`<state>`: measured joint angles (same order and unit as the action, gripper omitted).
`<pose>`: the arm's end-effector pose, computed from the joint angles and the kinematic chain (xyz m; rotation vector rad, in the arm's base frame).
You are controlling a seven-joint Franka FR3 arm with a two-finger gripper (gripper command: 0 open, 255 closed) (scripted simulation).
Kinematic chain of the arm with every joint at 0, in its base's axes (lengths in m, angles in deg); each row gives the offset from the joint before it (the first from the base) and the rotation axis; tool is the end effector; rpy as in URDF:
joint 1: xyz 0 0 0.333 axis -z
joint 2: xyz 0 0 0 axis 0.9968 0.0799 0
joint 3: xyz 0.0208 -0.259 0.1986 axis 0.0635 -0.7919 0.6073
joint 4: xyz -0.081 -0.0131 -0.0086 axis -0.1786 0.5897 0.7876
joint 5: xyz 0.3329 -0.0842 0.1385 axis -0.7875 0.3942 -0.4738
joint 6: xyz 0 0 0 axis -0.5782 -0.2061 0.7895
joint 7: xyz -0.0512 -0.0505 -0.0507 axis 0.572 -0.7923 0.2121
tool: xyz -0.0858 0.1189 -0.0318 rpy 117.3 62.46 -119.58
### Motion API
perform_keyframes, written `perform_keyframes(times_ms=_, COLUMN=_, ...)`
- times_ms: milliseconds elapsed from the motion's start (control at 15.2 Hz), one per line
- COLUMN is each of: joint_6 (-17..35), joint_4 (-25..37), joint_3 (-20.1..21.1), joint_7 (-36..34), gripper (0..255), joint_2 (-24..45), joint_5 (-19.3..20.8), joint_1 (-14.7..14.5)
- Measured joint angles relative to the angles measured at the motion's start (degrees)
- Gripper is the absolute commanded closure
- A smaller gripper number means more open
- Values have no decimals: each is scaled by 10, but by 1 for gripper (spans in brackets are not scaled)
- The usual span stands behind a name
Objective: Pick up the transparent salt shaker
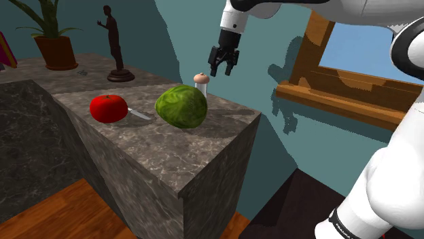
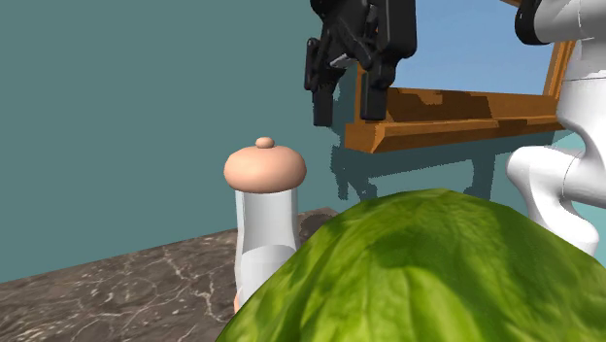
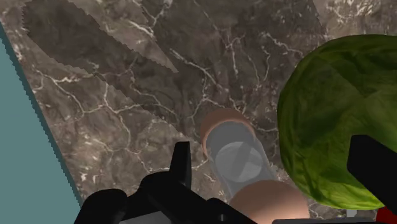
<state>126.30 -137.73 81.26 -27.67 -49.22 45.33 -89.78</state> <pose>0.5621 0.0498 0.5849 -3.0064 -0.1049 -0.1108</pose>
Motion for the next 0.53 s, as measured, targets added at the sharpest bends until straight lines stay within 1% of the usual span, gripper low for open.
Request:
perform_keyframes(times_ms=132, joint_6=-13, joint_4=55, joint_3=1, joint_7=-3, gripper=0, joint_2=44, joint_5=-9, joint_1=0)
perform_keyframes(times_ms=264, joint_6=-46, joint_4=158, joint_3=3, joint_7=-8, gripper=0, joint_2=116, joint_5=-17, joint_1=1)
perform_keyframes(times_ms=330, joint_6=-57, joint_4=192, joint_3=4, joint_7=-11, gripper=0, joint_2=139, joint_5=-21, joint_1=1)
perform_keyframes(times_ms=396, joint_6=-62, joint_4=211, joint_3=4, joint_7=-12, gripper=0, joint_2=153, joint_5=-23, joint_1=1)
perform_keyframes(times_ms=528, joint_6=-51, joint_4=204, joint_3=5, joint_7=-12, gripper=0, joint_2=159, joint_5=-24, joint_1=0)
